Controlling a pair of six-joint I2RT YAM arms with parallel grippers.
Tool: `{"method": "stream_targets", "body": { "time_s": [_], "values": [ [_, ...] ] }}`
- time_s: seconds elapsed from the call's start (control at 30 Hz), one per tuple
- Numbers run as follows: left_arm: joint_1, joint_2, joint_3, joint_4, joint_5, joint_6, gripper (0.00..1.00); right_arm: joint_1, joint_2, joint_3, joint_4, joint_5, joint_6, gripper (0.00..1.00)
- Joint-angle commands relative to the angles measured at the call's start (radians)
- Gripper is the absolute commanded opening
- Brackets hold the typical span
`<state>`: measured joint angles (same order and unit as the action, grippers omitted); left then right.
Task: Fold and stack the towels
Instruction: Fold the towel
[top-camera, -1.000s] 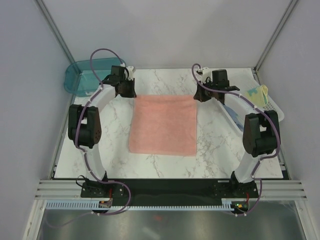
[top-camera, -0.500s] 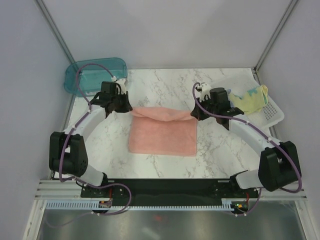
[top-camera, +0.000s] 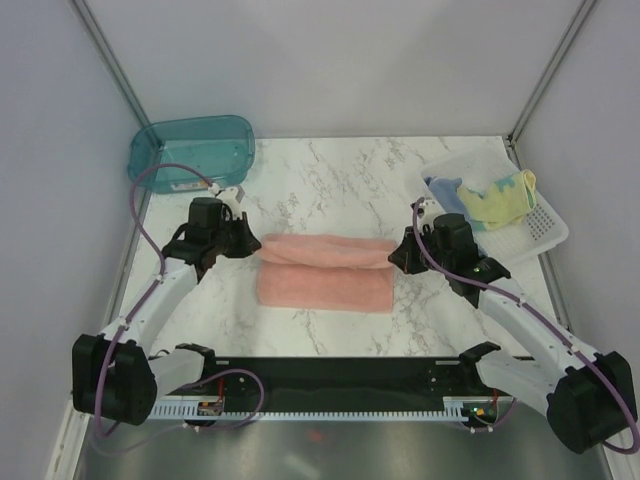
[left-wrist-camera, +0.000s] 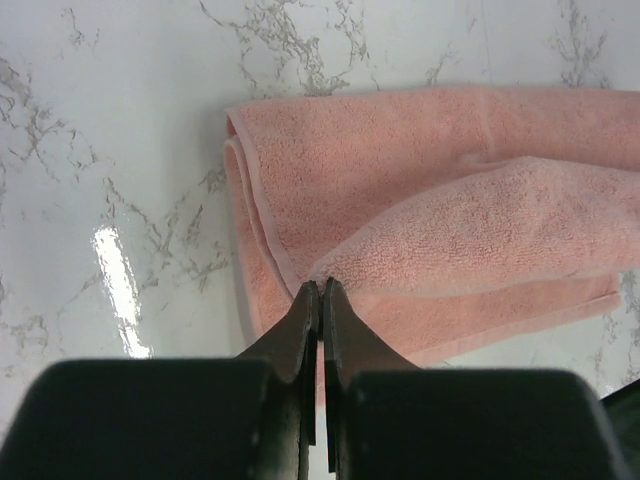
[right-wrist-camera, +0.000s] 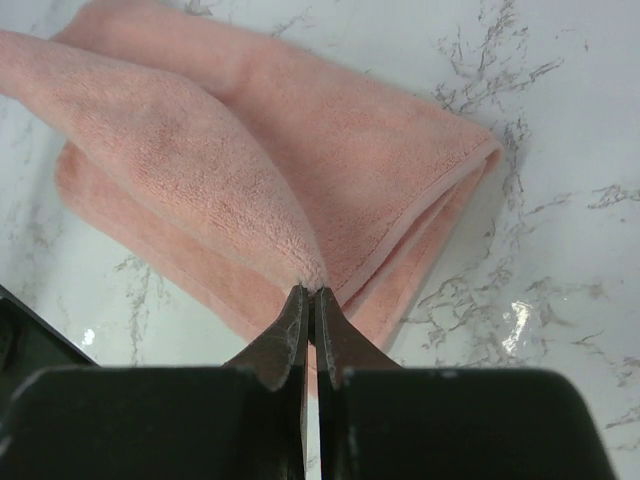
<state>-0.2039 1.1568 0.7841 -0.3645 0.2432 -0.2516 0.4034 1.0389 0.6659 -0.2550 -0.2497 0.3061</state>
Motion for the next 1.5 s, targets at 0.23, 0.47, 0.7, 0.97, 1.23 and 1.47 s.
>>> {"method": "stream_targets", "body": {
  "time_s": [0.23, 0.47, 0.7, 0.97, 1.23, 1.47],
  "values": [
    [-0.052, -0.137, -0.095, -0.024, -0.036, -0.164, 0.02, 0.023, -0.123, -0.187, 0.023, 0.049, 0.227, 0.00],
    [-0.092, -0.197, -0.193, -0.024, -0.036, -0.164, 0.02, 0.051, -0.171, -0.270, 0.033, 0.040, 0.291, 0.00],
    [-0.189, -0.158, -0.180, -0.024, -0.036, -0.164, 0.02, 0.055, -0.221, -0.290, -0.016, 0.041, 0.298, 0.00],
    [-0.233, -0.164, -0.054, -0.401, -0.551, -0.469, 0.52, 0.054, -0.321, -0.252, -0.122, 0.010, 0.353, 0.41],
    [-0.232, -0.105, -0.006, -0.306, -0.519, -0.407, 0.65, 0.055, -0.283, -0.183, -0.201, 0.225, 0.525, 0.60],
    [-0.218, 0.093, -0.014, -0.186, -0.431, -0.370, 0.61, 0.057, -0.070, -0.172, 0.002, 0.223, 0.519, 0.59]
  ]
}}
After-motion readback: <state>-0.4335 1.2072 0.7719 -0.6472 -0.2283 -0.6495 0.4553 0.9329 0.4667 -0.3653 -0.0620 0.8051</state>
